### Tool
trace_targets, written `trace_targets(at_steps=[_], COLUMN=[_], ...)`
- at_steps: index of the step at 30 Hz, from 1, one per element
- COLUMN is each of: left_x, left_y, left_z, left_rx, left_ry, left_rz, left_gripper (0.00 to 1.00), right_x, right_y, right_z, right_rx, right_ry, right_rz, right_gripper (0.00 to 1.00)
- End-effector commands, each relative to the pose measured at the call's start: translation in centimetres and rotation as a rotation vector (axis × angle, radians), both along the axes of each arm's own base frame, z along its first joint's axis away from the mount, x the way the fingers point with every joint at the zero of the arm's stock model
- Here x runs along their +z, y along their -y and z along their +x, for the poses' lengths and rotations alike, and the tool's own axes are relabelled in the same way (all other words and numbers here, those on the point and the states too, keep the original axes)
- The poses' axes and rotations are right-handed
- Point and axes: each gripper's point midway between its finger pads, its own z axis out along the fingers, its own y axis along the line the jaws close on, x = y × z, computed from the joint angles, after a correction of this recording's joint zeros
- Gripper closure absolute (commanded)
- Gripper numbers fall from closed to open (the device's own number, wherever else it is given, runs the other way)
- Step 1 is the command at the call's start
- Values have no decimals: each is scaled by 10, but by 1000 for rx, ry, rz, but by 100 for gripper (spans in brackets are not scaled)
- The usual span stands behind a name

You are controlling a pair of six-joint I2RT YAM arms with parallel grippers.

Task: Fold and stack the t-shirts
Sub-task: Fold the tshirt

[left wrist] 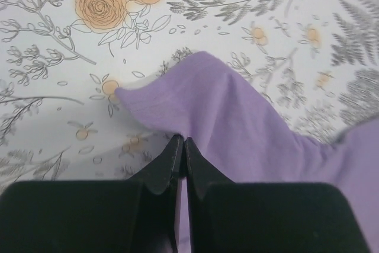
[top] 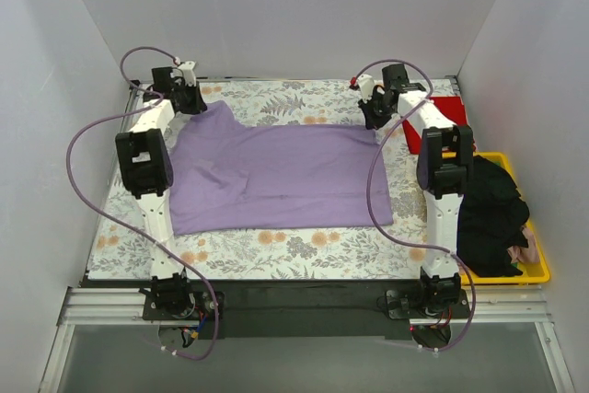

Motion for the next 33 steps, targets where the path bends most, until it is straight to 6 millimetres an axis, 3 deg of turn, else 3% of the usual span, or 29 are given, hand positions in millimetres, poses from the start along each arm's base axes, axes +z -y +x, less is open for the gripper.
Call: trace_targets(at_steps=[1, 2, 3, 4, 5, 6, 8, 9, 11, 12, 14, 16, 17, 26, 30, 33], left_x=[121, 142, 145, 134, 149, 148, 143, 153, 146, 158, 151, 161, 154, 156, 152, 141], left_y=[-5, -5, -11, -10, -15, -15, -15, -16, -17, -14, -13, -13, -14, -26, -21, -20], left_z=[-12, -21, -27, -36, -43, -49, -64, -71, -88, -96, -111, -124, -130, -178, -201, -217], left_rx=[-77, -90, -89, -96, -98, -109, -137, -145, -167, -177, -180, -186, -177, -155, -174, -172], left_ry=[246, 282, 288, 264, 288, 282, 262, 273, 238, 257, 236, 253, 235, 195, 171, 145], left_rz=[-43, -42, -39, -40, -31, -28, -1, 12, 22, 33, 42, 71, 84, 166, 168, 190], left_gripper=[100, 100, 100, 100, 100, 100, 100, 100, 100, 100, 100, 100, 100, 100, 100, 100], right_x=[58, 62, 67, 69, 72, 79, 76, 81, 77, 82, 80, 83, 79, 80, 78, 74], right_y=[-2, -2, -2, -3, -3, -3, 0, 1, 5, 7, 10, 11, 13, 14, 15, 17], right_z=[-7, -11, -18, -23, -26, -31, -39, -42, -48, -50, -55, -60, -64, -94, -102, -104], right_rx=[35, 41, 44, 50, 57, 65, 70, 76, 84, 86, 98, 109, 112, 142, 147, 146], right_ry=[92, 92, 91, 91, 92, 105, 95, 106, 102, 113, 112, 119, 108, 86, 77, 62], right_rz=[27, 35, 40, 45, 50, 48, 37, 31, 9, 3, -13, -25, -31, -26, -27, -36], right_gripper=[99, 99, 99, 99, 99, 99, 99, 99, 99, 99, 99, 99, 99, 99, 99, 99])
